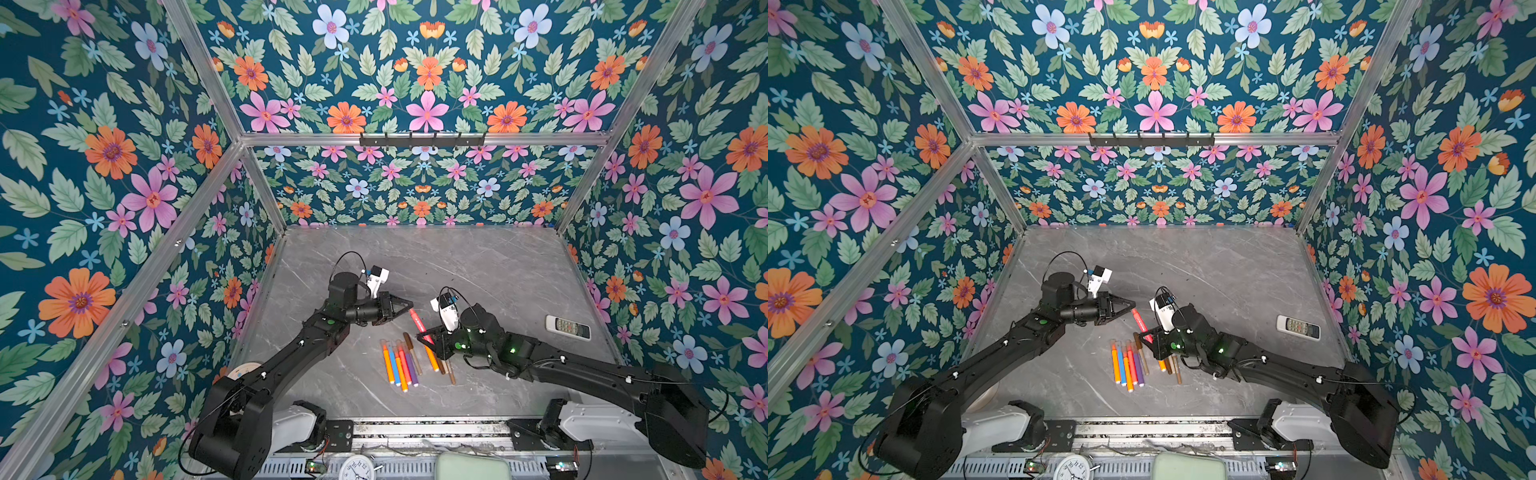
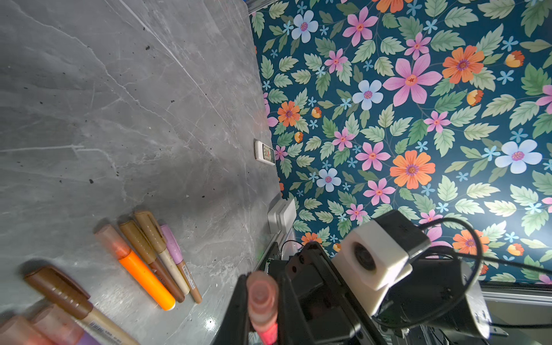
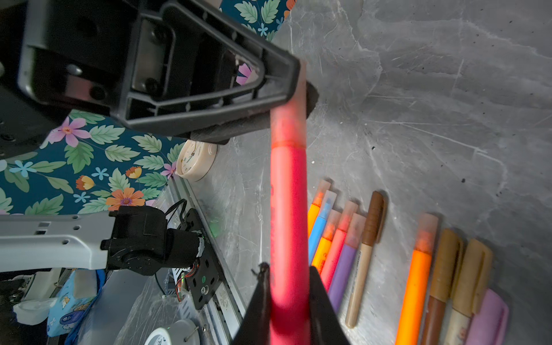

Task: Remove pen caps from pens
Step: Open the pen cap on the pen.

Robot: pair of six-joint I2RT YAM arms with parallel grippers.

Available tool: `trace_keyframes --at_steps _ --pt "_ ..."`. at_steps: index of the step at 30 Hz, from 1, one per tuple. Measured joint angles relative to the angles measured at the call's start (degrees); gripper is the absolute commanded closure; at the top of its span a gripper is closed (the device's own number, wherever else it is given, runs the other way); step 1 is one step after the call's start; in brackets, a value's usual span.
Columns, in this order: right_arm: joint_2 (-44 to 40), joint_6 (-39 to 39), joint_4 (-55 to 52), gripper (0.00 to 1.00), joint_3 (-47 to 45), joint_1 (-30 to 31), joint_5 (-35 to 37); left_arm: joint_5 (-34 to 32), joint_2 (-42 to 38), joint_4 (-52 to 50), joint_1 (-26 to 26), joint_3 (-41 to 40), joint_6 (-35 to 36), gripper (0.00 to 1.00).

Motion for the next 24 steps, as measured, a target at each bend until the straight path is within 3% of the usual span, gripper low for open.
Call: trace_keyframes --at_steps 19,24 --pt "-0.20 1.33 3.80 1.00 -3.17 0.15 2.97 4.48 7.65 -0.46 1.09 3.85 1.05 1.00" --pt "0.48 1.95 -9.09 1.00 -4.52 0.79 -1.46 -10.82 10.23 6.08 5.35 6.75 2.75 1.00"
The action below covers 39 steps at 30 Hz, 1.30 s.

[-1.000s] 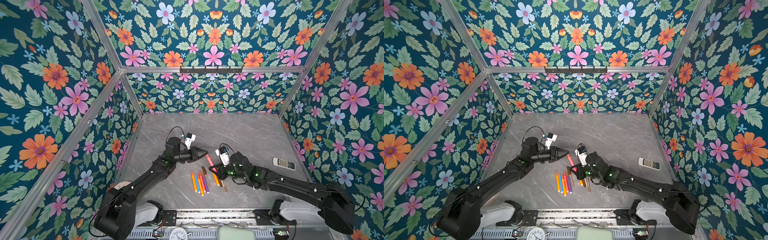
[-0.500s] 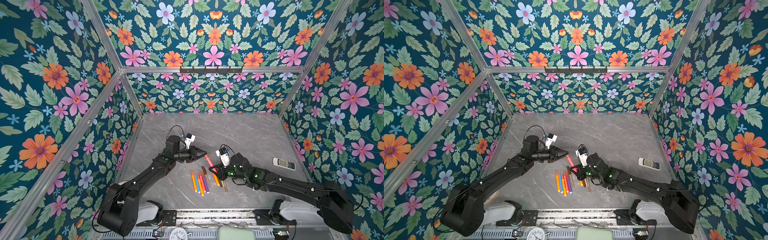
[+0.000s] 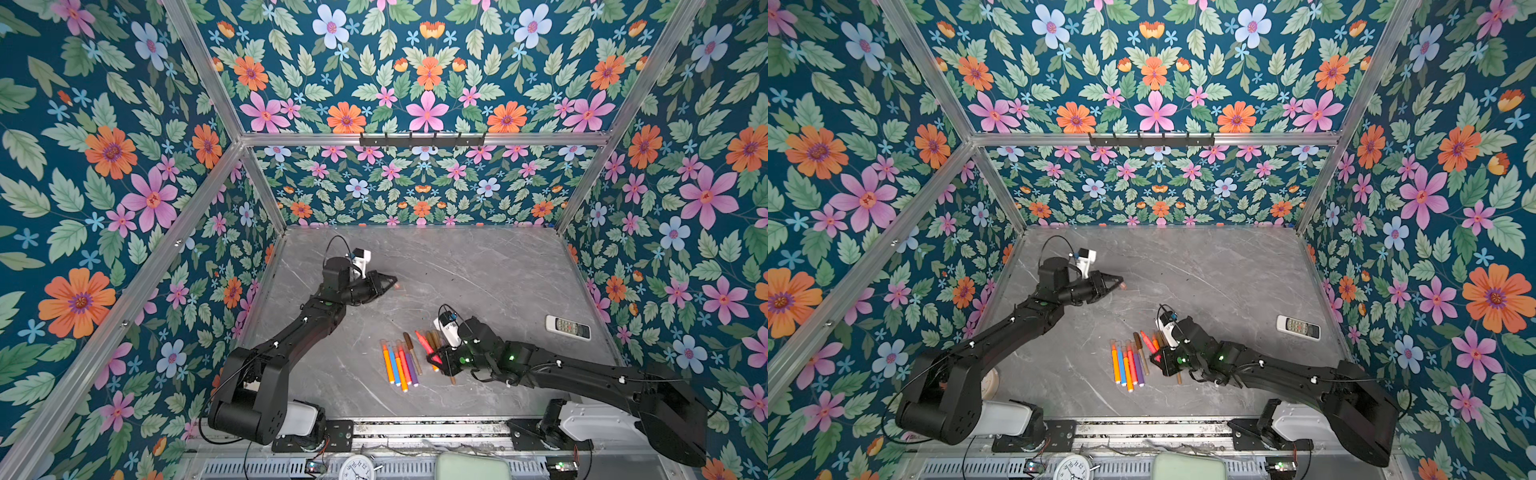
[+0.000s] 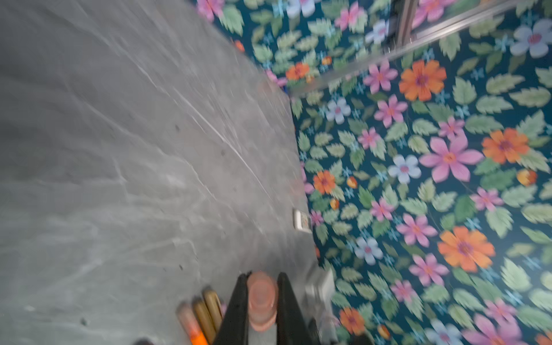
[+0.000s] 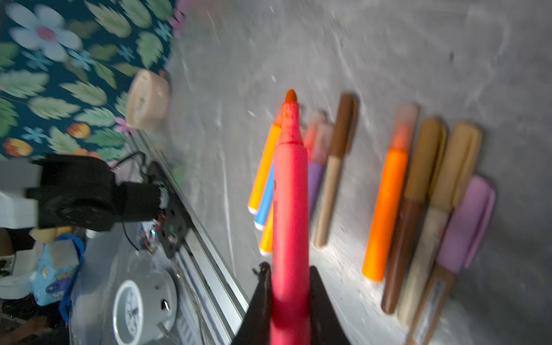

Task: Remove pen caps from pens
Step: Open the pen cap on the pen, then place the pen cap at the middle-left of the table.

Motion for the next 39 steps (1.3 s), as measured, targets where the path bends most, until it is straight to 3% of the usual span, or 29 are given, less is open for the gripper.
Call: trace_keyframes --at_steps 7,11,18,25,31,39 --pt "-0.52 0.92 -4.04 1.00 0.55 -0.07 0.13 -4.66 2.16 1.16 0.87 2.47 1.81 1.00" --pt "-3.52 2.12 -8.13 1.00 1.42 -2.01 4.22 -9.60 2.56 -4.94 0.98 3.63 5.86 1.00" --pt "-11.08 2.89 -16.35 1.00 0.87 -16.79 8.11 -24.81 8.07 -21.35 2.71 5.29 13.97 1.00" --pt "-13.33 -0.46 -21.20 1.00 1.42 -28.55 6.05 -33.51 13.77 -30.23 2.62 8.11 19.78 1.00" --pt "-10.01 -1.79 -22.53 1.00 2.99 -29.57 5.92 -38.88 17.88 -33.92 2.62 10.99 22.99 0.89" --pt "-9.29 -1.97 -22.71 1.00 3.04 -29.66 5.95 -40.19 18.71 -34.82 2.62 11.21 24.46 0.68"
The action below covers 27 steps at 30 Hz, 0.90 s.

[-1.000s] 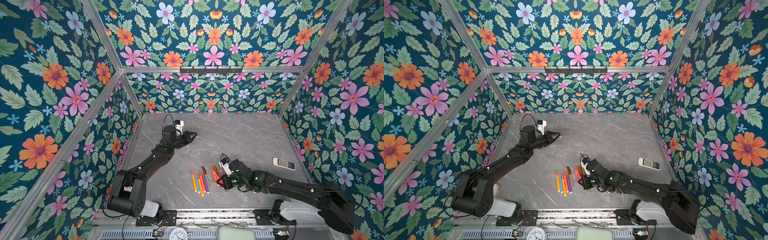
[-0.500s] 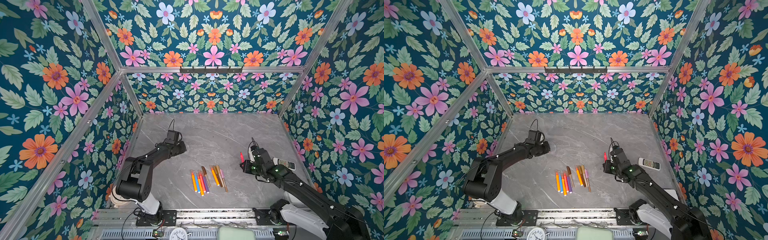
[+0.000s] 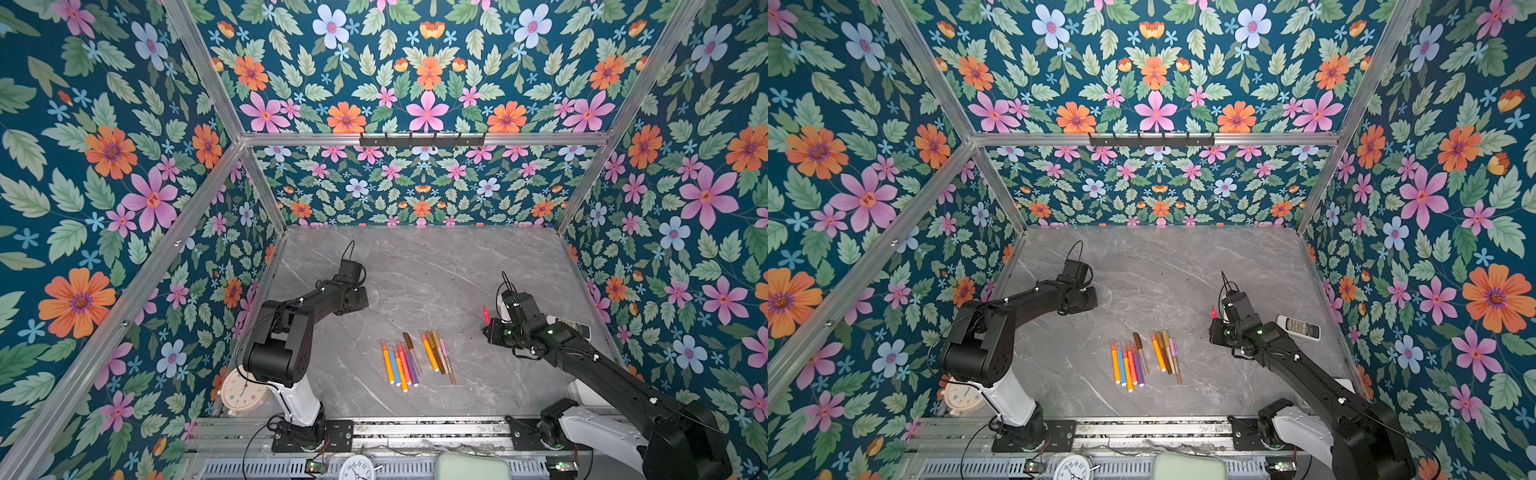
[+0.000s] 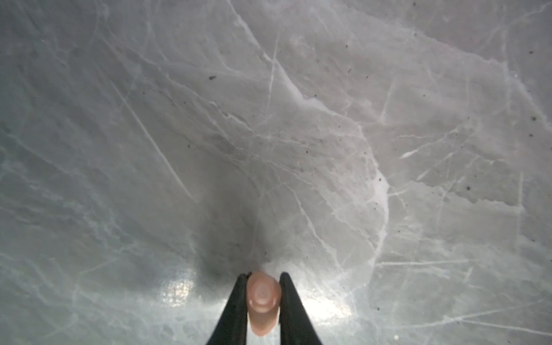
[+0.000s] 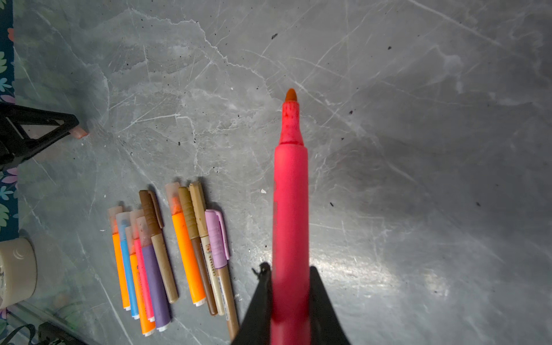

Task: Remove pen caps from pens
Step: Place the pen cap at the middle-left of the table, then place the pen at the middle-right of the table.

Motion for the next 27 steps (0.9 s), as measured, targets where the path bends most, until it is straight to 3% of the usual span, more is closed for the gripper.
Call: trace_keyframes --at_steps 7,13,20,27 --pt "1.79 -0.42 -3.06 1.00 2.56 -1.25 1.84 0.13 -1.31 -0.15 0.00 -0.50 0.50 0.53" --pt "8.33 -2.80 -5.09 1.00 8.52 -7.04 3.48 3.52 -7.39 -0.31 0.00 -0.72 0.55 0.52" --pt "25.03 -7.19 -6.71 1.00 20.74 -8.79 15.72 14.19 -28.59 1.42 0.00 -2.89 -0.11 0.49" --pt "44.02 -10.19 -7.06 1.00 33.48 -10.43 18.38 17.94 -51.39 -0.79 0.02 -6.14 3.87 0.48"
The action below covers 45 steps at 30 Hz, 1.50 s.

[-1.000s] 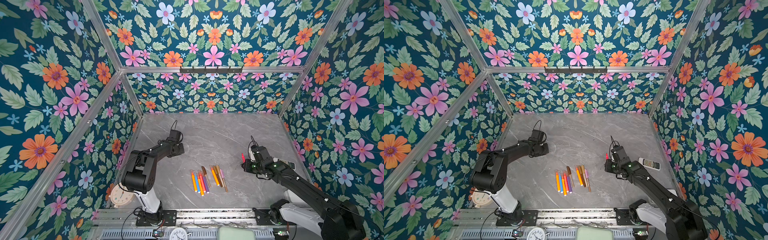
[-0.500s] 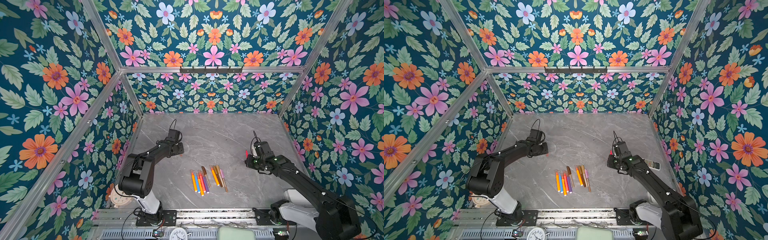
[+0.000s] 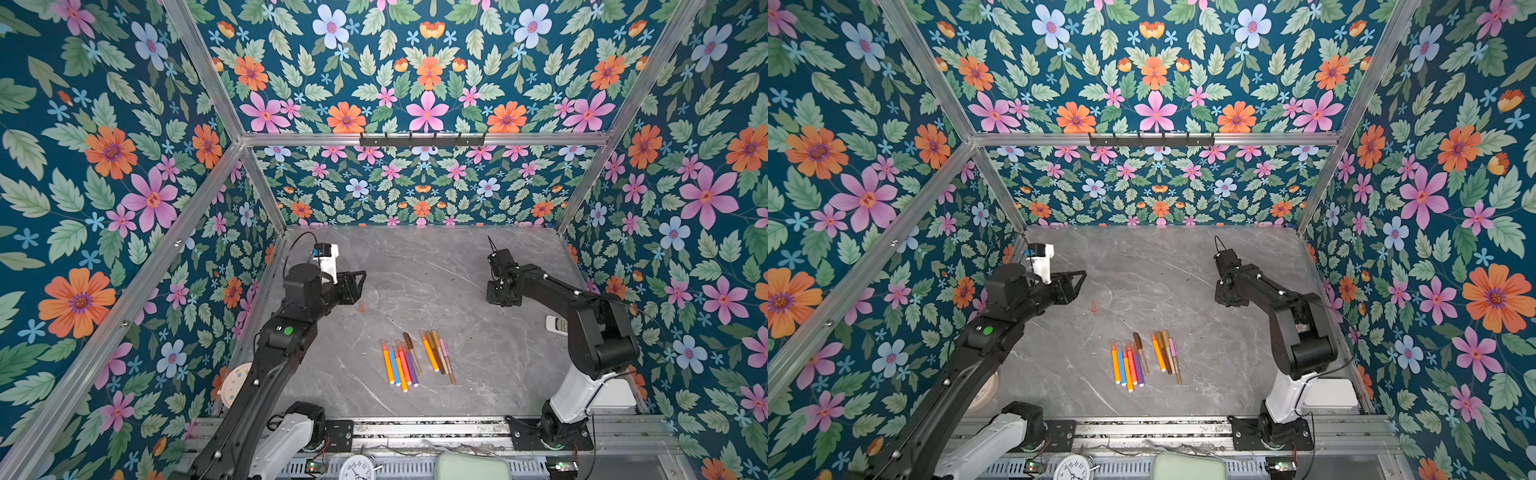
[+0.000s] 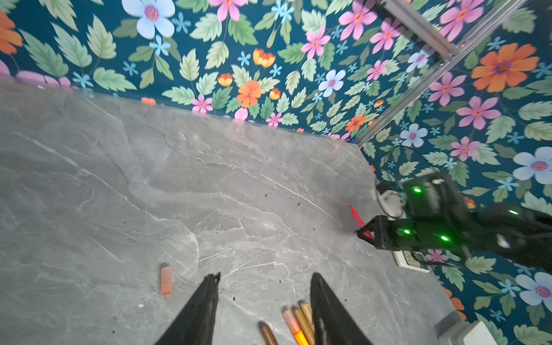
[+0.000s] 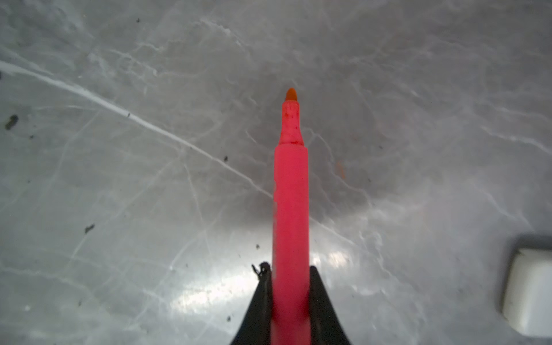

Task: Remove pen caps from pens
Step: Place the pen at the middle-right of the table, then pick up the pen from the bottom-center of the table.

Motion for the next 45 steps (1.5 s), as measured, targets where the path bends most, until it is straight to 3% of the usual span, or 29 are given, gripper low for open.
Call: trace_keyframes --at_steps 5,10,15,19,33,42,45 --pt "4.22 -0.44 -0.50 1.00 4.02 -0.02 -0.04 0.63 -10.91 -3.45 0.02 -3.67 2.82 0.46" --pt "5.05 -0.63 -1.73 0.90 5.20 -0.07 -0.24 0.81 -15.47 -4.81 0.02 -6.80 3.82 0.46" --pt "6.05 -0.44 -2.75 0.47 5.84 -0.07 -0.50 0.22 -15.21 -5.11 0.02 -6.99 4.04 0.45" --pt "5.95 -0.37 -3.23 0.39 5.77 -0.07 -0.57 0.04 -14.47 -5.18 0.02 -6.99 4.46 0.45" --pt "-3.28 1.46 -6.12 0.37 4.28 1.16 -1.53 -1.97 -16.17 -6.49 -1.90 -7.08 4.46 0.44" --pt "-16.28 3.56 -2.86 0.39 0.79 14.49 -5.16 -3.39 -10.86 -8.41 -3.48 -5.53 4.46 0.48" --pt "-22.34 7.80 6.60 0.40 -8.85 15.91 -9.81 -3.98 -10.47 -10.14 -3.56 -4.42 4.39 0.47"
